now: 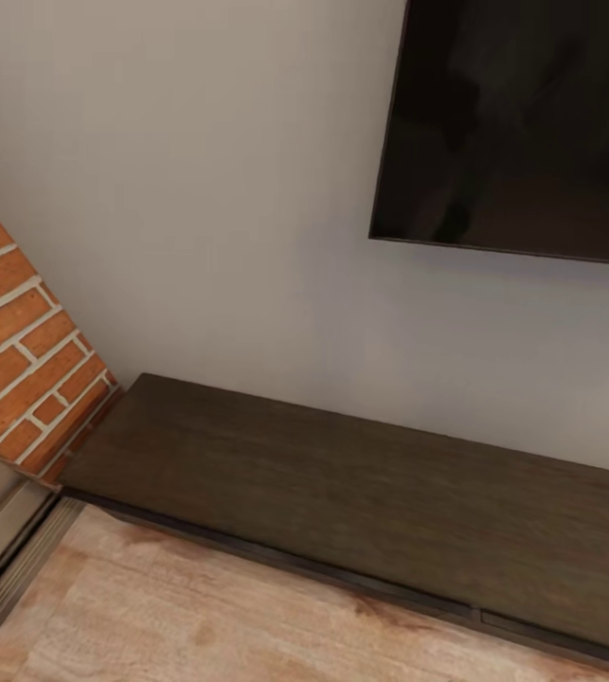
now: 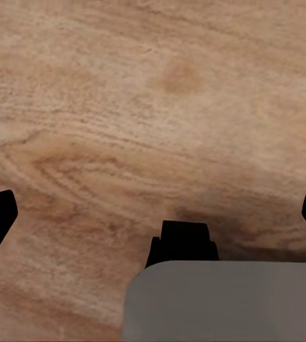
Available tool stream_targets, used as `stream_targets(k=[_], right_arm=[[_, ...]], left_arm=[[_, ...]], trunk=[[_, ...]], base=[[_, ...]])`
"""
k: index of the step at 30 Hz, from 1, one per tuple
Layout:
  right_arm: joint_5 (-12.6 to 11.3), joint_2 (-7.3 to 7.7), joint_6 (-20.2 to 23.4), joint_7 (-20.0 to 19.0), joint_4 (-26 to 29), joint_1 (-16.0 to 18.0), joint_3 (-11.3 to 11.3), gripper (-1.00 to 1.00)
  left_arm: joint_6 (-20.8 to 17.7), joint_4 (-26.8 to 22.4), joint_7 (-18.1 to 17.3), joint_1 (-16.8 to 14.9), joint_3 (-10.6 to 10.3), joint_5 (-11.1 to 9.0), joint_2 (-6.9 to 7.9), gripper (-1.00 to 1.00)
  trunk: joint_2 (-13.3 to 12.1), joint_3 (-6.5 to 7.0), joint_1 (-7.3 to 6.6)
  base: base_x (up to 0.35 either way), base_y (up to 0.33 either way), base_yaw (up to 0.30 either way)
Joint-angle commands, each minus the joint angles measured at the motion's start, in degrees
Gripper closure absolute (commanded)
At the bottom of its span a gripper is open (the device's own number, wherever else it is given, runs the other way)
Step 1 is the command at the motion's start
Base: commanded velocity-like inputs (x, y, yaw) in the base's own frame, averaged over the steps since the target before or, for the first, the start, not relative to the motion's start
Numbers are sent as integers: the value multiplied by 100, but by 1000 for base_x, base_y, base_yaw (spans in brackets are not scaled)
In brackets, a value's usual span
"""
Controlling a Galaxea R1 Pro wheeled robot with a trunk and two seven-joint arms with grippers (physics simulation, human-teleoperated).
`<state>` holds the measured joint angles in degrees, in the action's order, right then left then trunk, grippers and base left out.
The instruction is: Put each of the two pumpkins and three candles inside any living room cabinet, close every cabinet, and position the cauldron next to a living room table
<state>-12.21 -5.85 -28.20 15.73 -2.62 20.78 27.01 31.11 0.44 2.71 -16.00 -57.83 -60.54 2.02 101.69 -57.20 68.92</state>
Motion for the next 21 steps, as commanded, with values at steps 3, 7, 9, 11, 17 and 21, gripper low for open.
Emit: stream_targets(k=[3, 7, 9, 11, 17, 21], right_arm=[[0, -3, -1, 6, 3, -3, -2, -100], [0, -4, -1, 11, 3, -4, -1, -100], [-3, -4, -2, 15, 2, -4, -2, -100], [-7, -4, -2, 17, 2, -4, -2, -100], [-9, -7, -2, 14, 0, -5, -2, -100], [-9, 3, -2, 11, -3, -10, -2, -100]], left_arm=[[0, 0, 8, 0, -7, 15, 4, -100], [0, 0, -1, 0, -8, 11, 22, -100], [0, 0, -3, 0, -9, 8, 30, -100], [0, 0, -6, 0, -9, 8, 33, -100], [0, 0, -8, 0, -9, 7, 35, -100], [0, 0, -8, 0, -9, 7, 35, -100]], trunk=[[0, 28, 0], [0, 64, 0], [0, 83, 0], [0, 101, 0], [0, 156, 0], [0, 192, 0]], base=[[0, 0, 0], [0, 0, 0], [0, 0, 0], [0, 0, 0], [0, 0, 0], [0, 0, 0]])
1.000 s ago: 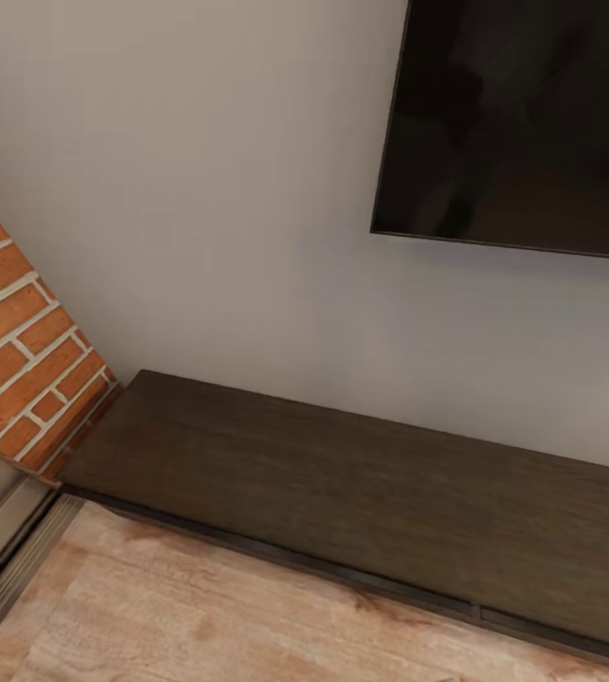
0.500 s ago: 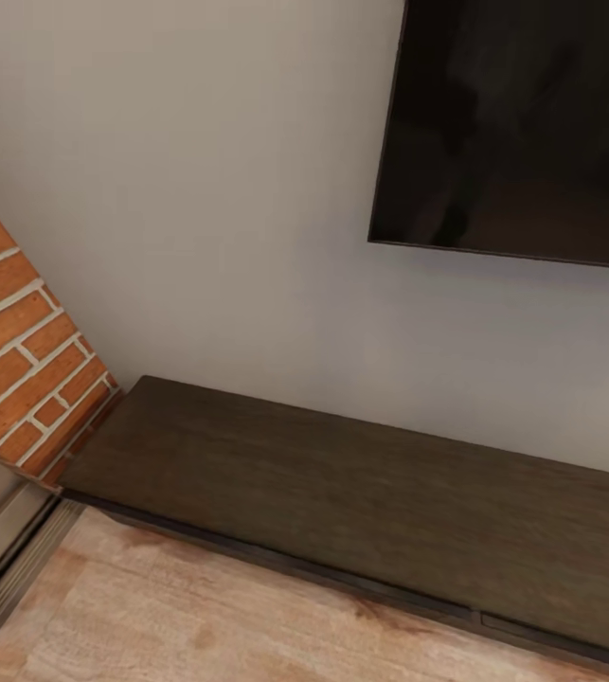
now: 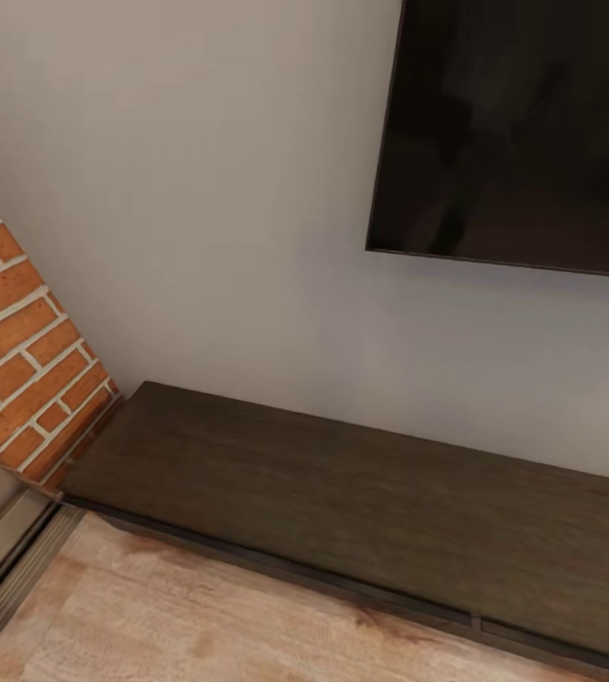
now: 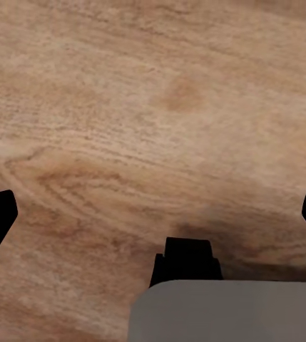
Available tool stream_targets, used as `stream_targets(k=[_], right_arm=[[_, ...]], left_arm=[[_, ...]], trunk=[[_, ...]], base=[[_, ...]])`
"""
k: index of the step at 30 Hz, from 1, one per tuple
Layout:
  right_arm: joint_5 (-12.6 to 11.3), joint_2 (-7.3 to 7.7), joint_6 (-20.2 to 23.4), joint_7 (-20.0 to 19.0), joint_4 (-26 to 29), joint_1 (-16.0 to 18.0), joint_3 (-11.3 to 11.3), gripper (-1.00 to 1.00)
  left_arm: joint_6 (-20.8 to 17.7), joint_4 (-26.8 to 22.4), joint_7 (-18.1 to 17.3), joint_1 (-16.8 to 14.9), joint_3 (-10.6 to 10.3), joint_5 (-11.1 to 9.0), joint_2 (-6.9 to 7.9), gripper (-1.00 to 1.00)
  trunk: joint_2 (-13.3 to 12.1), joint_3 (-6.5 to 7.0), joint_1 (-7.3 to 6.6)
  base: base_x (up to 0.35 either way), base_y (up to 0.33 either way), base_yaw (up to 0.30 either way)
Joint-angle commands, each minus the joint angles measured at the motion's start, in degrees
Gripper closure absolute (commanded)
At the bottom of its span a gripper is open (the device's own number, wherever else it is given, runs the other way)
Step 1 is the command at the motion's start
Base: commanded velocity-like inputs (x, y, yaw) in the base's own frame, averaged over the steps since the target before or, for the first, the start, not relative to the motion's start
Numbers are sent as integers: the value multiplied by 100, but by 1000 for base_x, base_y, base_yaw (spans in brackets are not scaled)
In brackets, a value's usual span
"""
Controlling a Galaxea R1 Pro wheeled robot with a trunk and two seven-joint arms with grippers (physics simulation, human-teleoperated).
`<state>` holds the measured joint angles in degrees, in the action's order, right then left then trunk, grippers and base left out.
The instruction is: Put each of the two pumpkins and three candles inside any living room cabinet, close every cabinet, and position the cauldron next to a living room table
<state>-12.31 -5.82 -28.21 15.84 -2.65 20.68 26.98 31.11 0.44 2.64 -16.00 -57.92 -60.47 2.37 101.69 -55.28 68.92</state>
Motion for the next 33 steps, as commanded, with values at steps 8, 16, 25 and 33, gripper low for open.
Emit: stream_targets(k=[8, 16, 25, 33], right_arm=[[0, -1, 0, -25, -7, -3, 0, -100], [8, -7, 0, -29, 1, -41, 0, -100], [9, -16, 0, -32, 1, -47, 0, -100], [17, -25, -7, -30, 1, -47, 0, -100]], left_arm=[[0, 0, 3, 0, 0, 0, 0, -100], [0, 0, 1, 0, 0, 0, 0, -100], [0, 0, 1, 0, 0, 0, 0, -100], [0, 0, 0, 0, 0, 0, 0, -100]], trunk=[[0, 73, 0], [0, 147, 0], [0, 229, 0], [0, 302, 0]], base=[[0, 0, 0], [0, 0, 0], [0, 0, 0], [0, 0, 0]])
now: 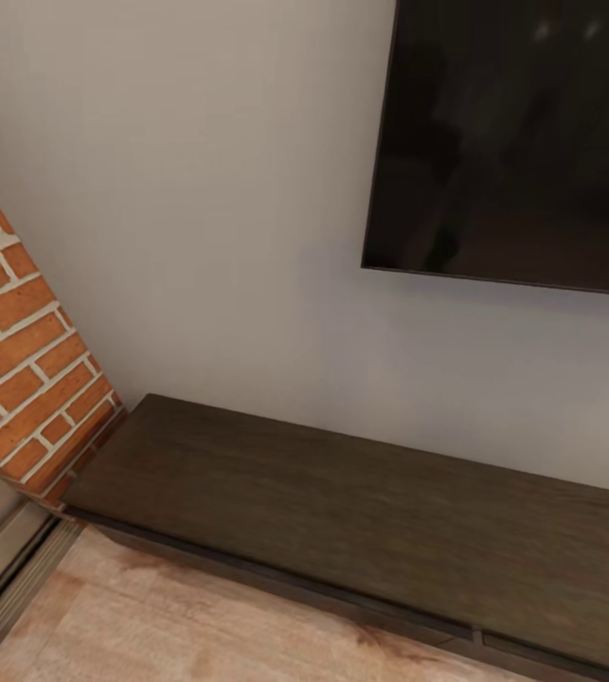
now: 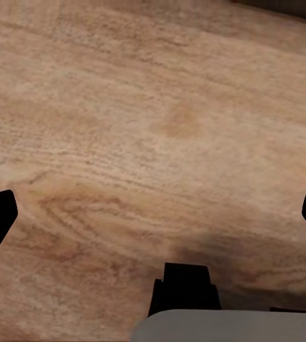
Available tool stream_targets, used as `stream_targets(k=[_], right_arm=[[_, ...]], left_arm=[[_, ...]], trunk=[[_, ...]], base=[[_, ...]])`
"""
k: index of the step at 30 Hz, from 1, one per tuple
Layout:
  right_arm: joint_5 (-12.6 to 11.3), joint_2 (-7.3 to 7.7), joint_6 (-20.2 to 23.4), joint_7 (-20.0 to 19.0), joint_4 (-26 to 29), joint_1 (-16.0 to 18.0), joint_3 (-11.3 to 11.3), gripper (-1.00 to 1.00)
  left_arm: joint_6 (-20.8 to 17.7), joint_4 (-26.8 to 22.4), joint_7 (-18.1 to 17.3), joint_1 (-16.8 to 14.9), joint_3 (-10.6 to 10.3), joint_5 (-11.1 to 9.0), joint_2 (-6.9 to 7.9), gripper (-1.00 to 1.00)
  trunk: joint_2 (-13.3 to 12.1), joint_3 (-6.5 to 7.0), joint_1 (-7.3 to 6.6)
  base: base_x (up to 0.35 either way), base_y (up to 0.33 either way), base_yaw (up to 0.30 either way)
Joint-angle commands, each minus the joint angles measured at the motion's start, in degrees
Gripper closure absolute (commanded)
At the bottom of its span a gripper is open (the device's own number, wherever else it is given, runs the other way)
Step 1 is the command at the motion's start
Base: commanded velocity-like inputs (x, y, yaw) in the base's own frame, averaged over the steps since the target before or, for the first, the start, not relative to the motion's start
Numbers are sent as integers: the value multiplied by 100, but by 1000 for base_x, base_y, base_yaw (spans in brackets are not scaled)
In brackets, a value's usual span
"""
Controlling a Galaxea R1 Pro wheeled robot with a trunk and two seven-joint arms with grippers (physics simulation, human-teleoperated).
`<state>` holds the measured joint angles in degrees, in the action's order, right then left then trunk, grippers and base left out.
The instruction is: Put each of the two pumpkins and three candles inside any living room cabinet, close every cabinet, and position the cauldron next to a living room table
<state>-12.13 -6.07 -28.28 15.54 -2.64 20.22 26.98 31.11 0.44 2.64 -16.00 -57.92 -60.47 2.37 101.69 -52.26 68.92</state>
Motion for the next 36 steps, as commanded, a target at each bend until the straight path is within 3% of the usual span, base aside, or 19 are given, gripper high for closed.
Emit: stream_targets(k=[1, 36], right_arm=[[-1, 0, -4, 1, 0, 0, 0, -100], [-9, -2, 6, 37, 17, 0, 0, -100]], left_arm=[[0, 0, 2, 0, 0, 0, 0, -100], [0, 0, 15, 0, 1, -15, -3, -100]], trunk=[[0, 9, 0], [0, 301, 0]], base=[[0, 0, 0], [0, 0, 0]])
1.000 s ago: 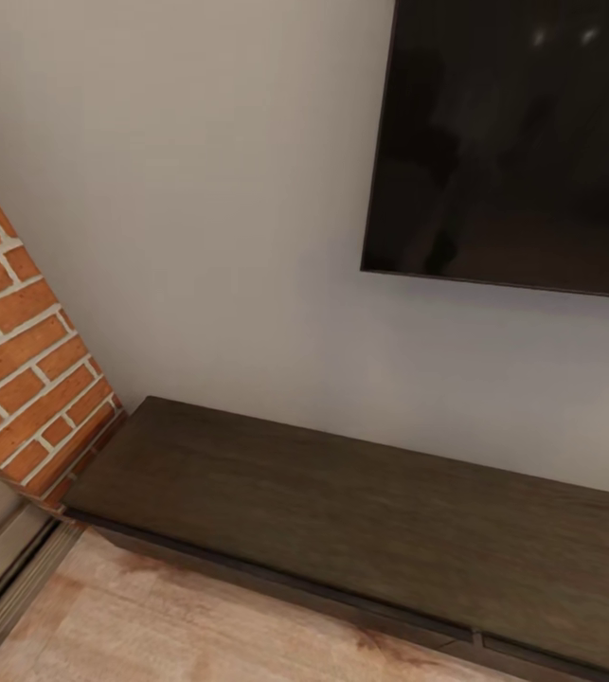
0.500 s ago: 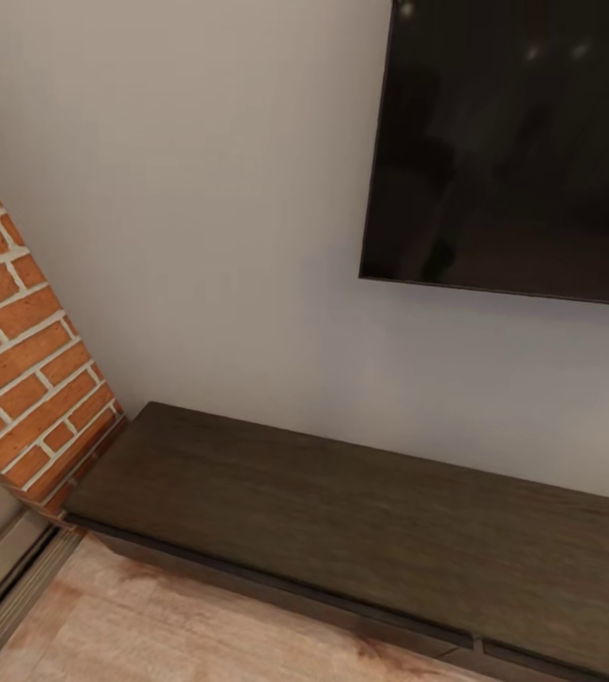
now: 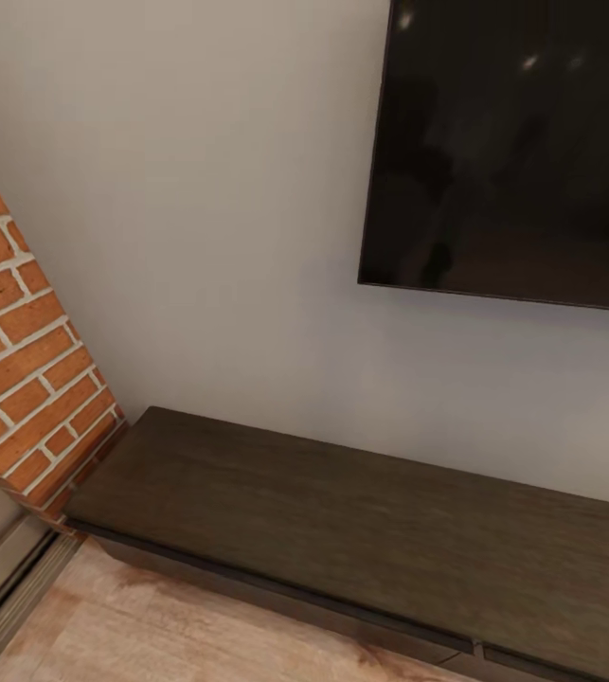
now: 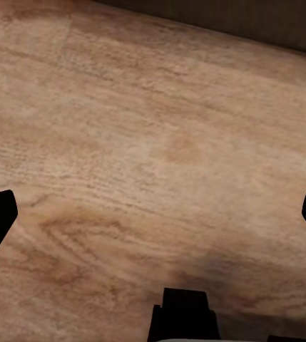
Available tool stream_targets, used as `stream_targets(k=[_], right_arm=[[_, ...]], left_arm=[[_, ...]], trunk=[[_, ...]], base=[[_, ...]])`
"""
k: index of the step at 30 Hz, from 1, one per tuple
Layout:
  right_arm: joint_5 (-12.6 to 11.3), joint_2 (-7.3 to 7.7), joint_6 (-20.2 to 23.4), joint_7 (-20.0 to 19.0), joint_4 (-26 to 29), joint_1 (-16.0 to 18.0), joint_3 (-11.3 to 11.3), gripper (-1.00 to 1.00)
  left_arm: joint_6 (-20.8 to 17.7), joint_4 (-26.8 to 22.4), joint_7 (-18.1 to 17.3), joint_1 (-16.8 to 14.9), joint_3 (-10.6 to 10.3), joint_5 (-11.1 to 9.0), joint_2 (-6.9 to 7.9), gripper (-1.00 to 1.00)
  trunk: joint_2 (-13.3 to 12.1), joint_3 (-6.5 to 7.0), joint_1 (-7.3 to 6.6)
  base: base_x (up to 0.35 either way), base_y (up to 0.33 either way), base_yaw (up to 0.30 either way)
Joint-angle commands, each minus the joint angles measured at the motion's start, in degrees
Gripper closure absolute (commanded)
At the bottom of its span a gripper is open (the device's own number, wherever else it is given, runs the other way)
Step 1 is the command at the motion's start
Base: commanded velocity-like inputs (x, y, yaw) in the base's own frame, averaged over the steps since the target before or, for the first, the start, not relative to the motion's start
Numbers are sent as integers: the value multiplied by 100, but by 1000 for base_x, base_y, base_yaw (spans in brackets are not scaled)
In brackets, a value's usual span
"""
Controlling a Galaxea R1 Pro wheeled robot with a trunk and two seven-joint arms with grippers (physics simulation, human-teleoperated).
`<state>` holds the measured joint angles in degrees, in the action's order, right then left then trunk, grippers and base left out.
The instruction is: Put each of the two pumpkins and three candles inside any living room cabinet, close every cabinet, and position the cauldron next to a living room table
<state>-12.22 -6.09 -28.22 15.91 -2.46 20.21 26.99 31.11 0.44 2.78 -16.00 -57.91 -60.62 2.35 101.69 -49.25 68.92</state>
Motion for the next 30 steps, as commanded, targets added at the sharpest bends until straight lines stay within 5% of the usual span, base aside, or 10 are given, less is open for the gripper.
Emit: stream_targets(k=[1, 30], right_arm=[[0, -4, 0, 0, 0, 0, -1, -100], [0, -15, 1, 0, -6, 0, -1, -100]], left_arm=[[0, 0, -1, 0, 0, -1, -1, -100], [-8, 0, -33, 0, 7, 6, -26, -100]], trunk=[[0, 1, 0], [0, -158, 0]], base=[[0, 0, 0], [0, 0, 173]])
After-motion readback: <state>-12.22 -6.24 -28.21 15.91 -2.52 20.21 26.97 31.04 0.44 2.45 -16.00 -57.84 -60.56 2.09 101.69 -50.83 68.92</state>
